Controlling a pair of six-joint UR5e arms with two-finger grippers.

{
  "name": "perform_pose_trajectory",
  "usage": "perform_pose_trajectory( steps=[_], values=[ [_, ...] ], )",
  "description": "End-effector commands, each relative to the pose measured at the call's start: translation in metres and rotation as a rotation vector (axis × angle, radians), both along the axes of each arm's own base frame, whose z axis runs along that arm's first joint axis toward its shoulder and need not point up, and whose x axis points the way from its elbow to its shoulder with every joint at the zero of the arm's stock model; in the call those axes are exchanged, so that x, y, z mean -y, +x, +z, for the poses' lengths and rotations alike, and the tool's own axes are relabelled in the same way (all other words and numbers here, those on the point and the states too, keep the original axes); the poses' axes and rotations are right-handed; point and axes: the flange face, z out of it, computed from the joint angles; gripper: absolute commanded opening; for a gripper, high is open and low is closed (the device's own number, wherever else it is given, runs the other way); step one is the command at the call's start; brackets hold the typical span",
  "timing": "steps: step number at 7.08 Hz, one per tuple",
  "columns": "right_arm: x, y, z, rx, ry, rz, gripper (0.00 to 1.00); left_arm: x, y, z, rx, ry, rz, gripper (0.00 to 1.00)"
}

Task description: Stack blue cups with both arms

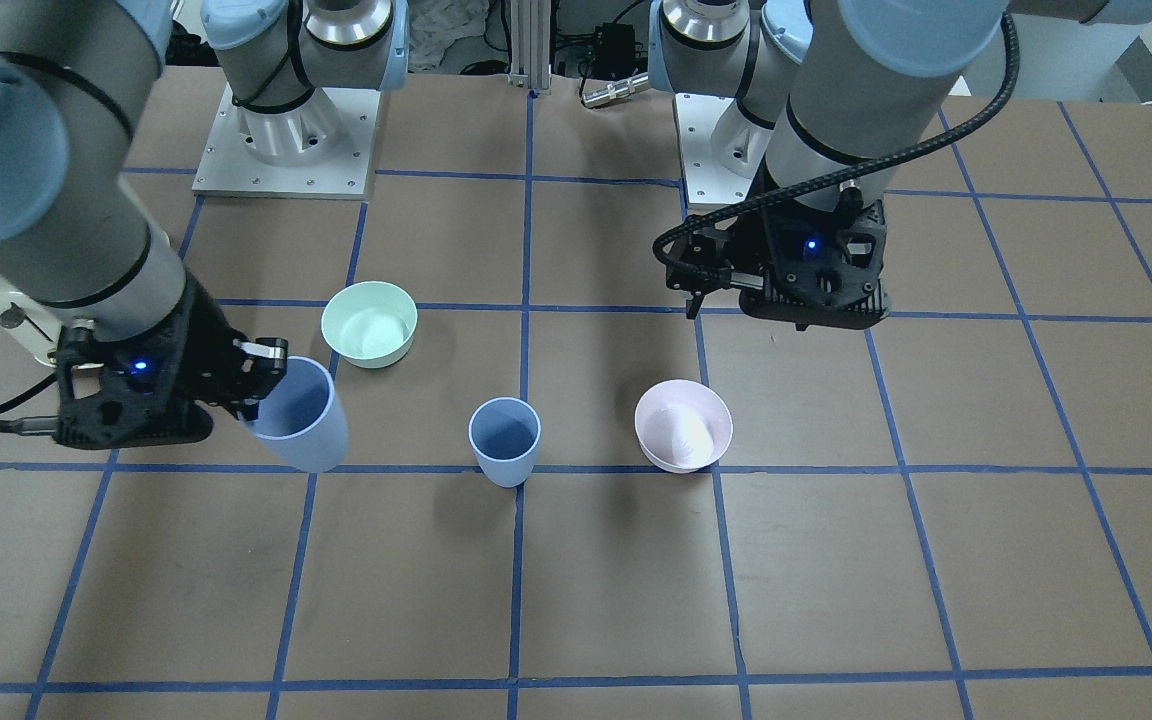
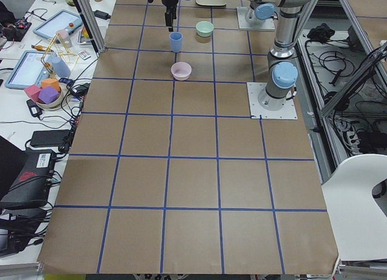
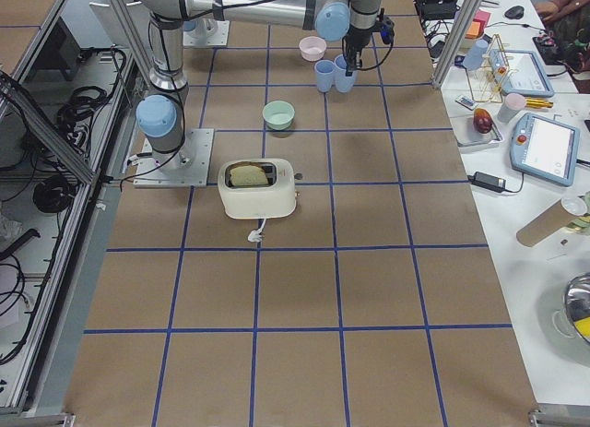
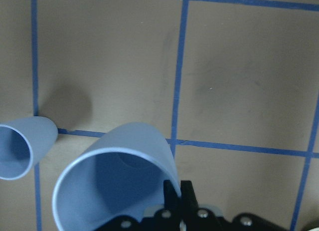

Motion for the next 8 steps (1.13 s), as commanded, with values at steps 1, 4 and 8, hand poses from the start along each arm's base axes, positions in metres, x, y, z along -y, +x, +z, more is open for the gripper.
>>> perform_pose_trajectory(
  steps=[1, 4, 8],
  values=[
    [-0.022, 0.077, -0.013, -0.002, 0.026, -0.034, 0.0, -0.034, 0.017, -0.008, 0.005, 0.018, 0.042, 1.0],
    [-0.027, 0.126, -0.03, 0.049, 0.033, -0.095, 0.0, -0.038, 0.019, 0.011, -0.004, -0.105, 0.08, 1.0],
    [-0.026, 0.134, -0.046, 0.04, 0.057, -0.084, 0.0, -0.038, 0.032, 0.003, 0.059, -0.087, 0.088, 1.0]
  ],
)
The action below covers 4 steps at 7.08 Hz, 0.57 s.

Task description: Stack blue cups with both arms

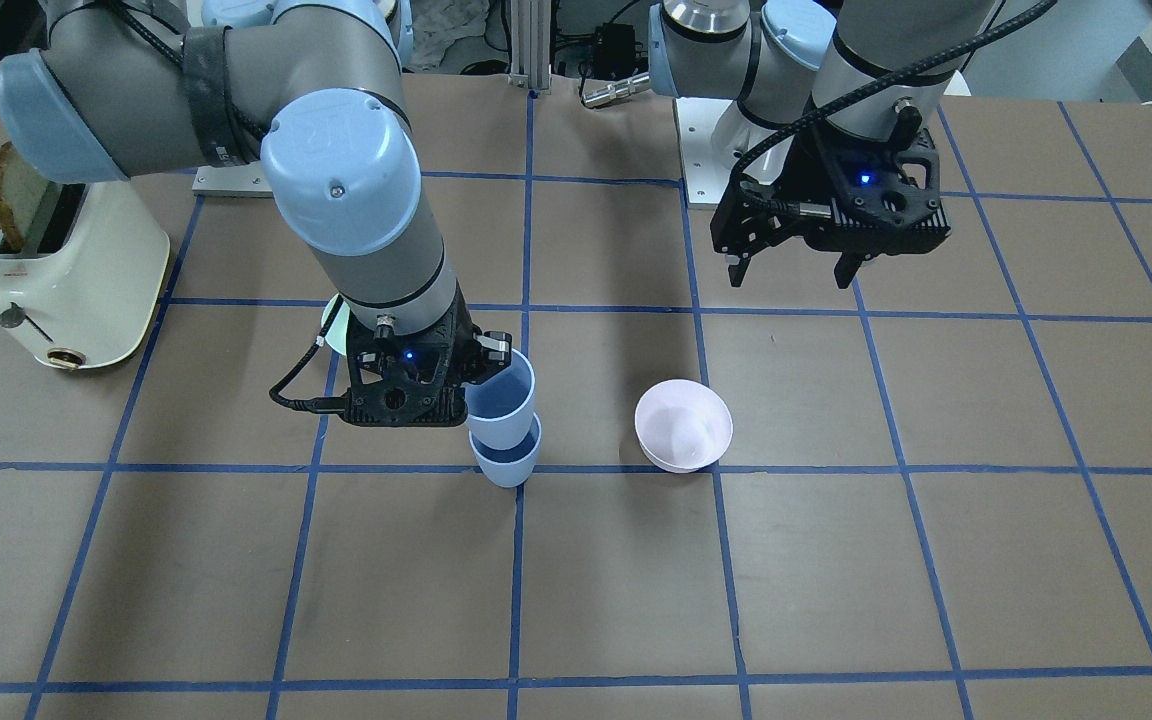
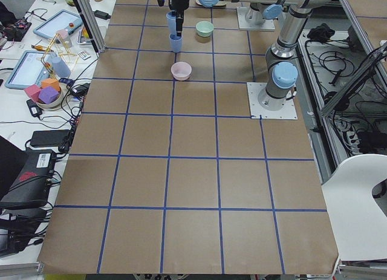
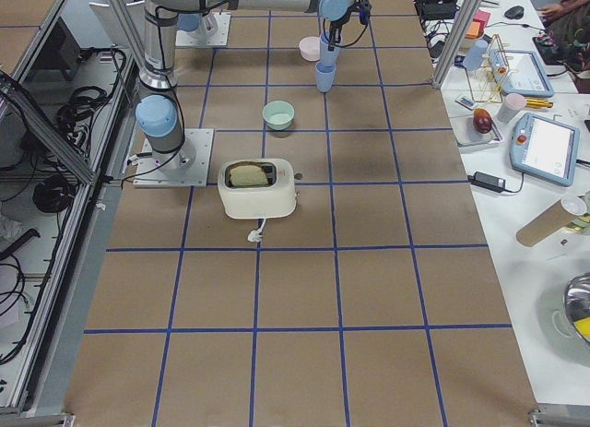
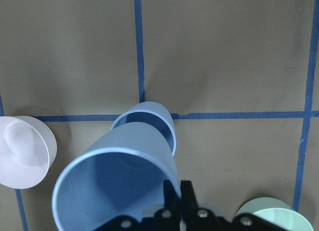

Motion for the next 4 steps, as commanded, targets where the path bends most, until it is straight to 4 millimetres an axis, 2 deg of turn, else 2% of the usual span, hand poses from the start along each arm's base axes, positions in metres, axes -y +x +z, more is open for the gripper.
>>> perform_pose_trajectory(
  steps=[1, 4],
  values=[
    [0.001, 0.001, -0.011, -0.005, 0.02, 0.0, 0.0, -0.002, 0.007, 0.001, 0.046, 0.007, 0.007, 1.0],
    [-0.002, 0.0, -0.021, -0.011, 0.038, -0.001, 0.0, 0.005, 0.006, -0.002, 0.021, 0.012, 0.014, 1.0]
  ],
)
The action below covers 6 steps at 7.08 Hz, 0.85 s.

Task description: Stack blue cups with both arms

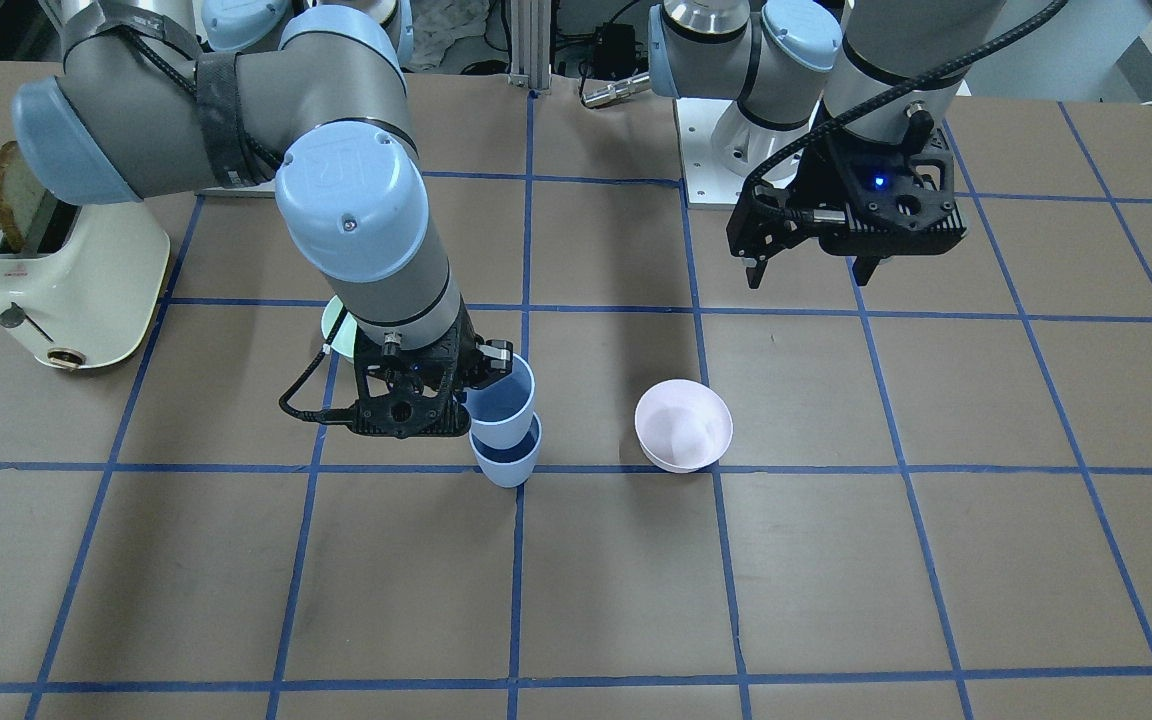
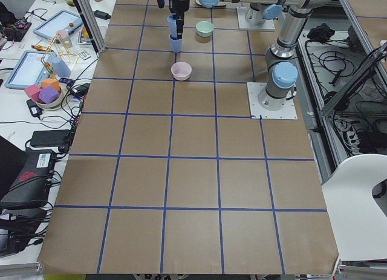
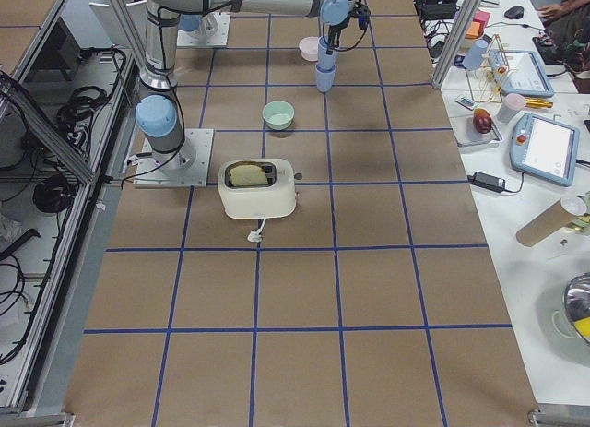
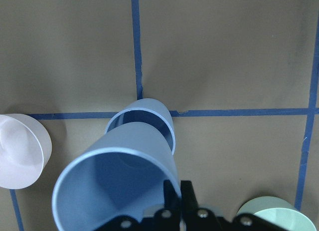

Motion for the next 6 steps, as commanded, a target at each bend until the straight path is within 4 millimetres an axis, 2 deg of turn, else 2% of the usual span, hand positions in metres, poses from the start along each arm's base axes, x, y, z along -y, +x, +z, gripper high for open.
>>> perform_pose_trajectory(
  steps=[1, 2, 3, 5, 6],
  values=[
    [-0.001, 0.0, -0.004, -0.002, 0.004, -0.002, 0.05, 0.005, 0.0, -0.003, -0.011, 0.005, 0.002, 1.0],
    [0.001, 0.0, -0.007, -0.002, 0.003, 0.002, 0.62, 0.007, -0.002, -0.004, -0.014, 0.008, 0.002, 1.0],
    [0.009, 0.002, -0.005, 0.012, -0.051, -0.002, 0.98, 0.004, -0.001, -0.001, -0.005, 0.002, 0.002, 1.0],
    [0.012, 0.002, -0.006, 0.01, -0.063, 0.0, 1.0, 0.003, -0.001, 0.001, -0.005, -0.003, 0.002, 1.0],
    [0.017, -0.012, 0.008, 0.008, -0.081, -0.011, 1.0, 0.001, 0.0, 0.004, -0.004, -0.009, 0.002, 1.0]
  ],
)
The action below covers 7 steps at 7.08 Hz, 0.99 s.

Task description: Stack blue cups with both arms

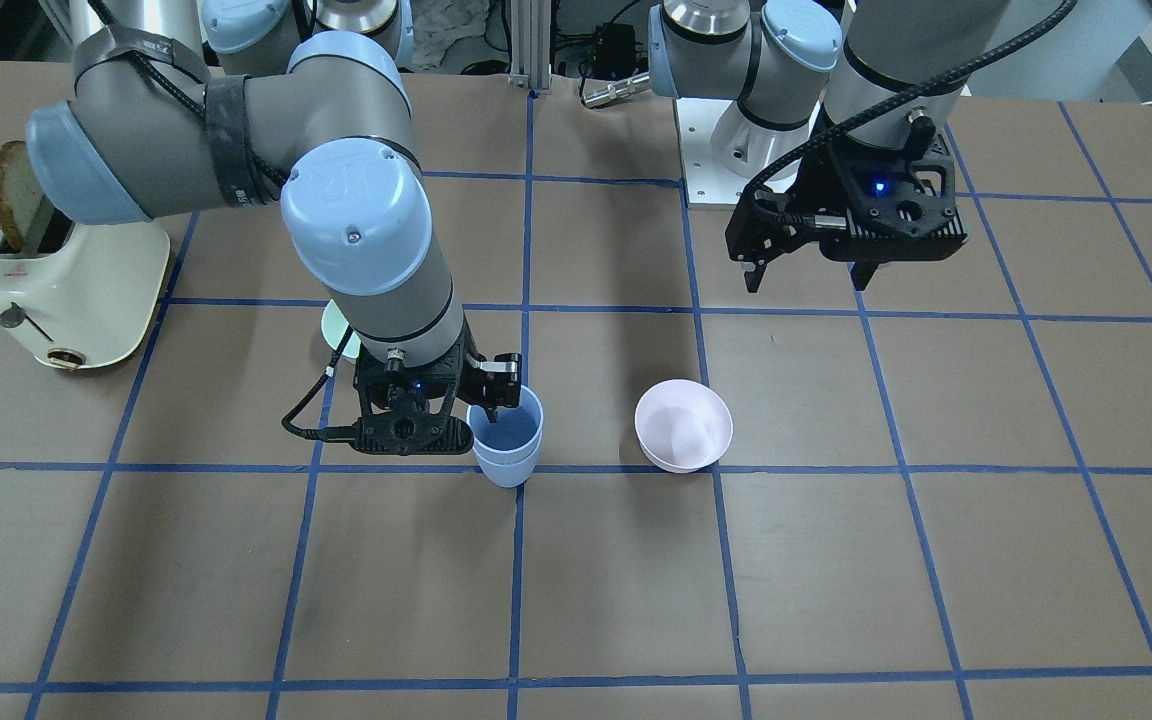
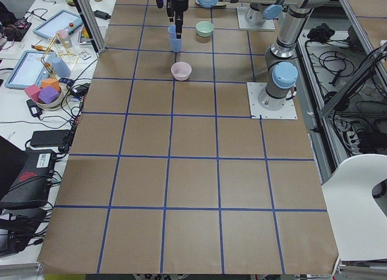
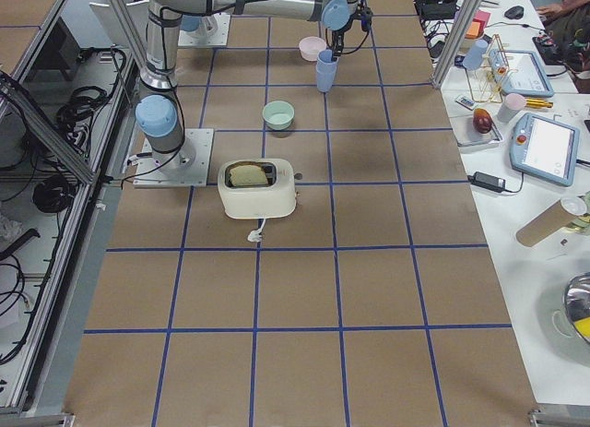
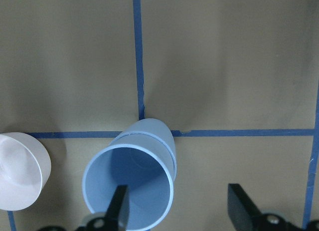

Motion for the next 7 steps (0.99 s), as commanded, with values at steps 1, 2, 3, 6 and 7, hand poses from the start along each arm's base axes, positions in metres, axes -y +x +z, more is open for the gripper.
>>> perform_pose_trajectory(
  steps=[1, 2, 3, 6, 7],
  values=[
    [0.007, -0.038, 0.028, -0.001, -0.033, -0.046, 1.0, -0.003, 0.0, 0.0, 0.0, -0.004, -0.002, 1.0],
    [-0.001, -0.087, 0.063, -0.025, -0.039, -0.108, 1.0, -0.002, 0.0, -0.001, -0.001, -0.007, -0.002, 1.0],
    [-0.014, -0.129, 0.083, -0.056, -0.007, -0.097, 1.0, -0.003, 0.0, -0.002, -0.002, -0.004, -0.002, 1.0],
    [-0.059, -0.147, 0.127, -0.058, 0.018, 0.002, 1.0, 0.003, 0.0, -0.002, -0.011, -0.005, 0.004, 1.0],
    [-0.061, -0.147, 0.122, -0.056, 0.031, 0.006, 1.0, 0.005, -0.001, -0.005, -0.014, 0.001, 0.004, 1.0]
  ],
)
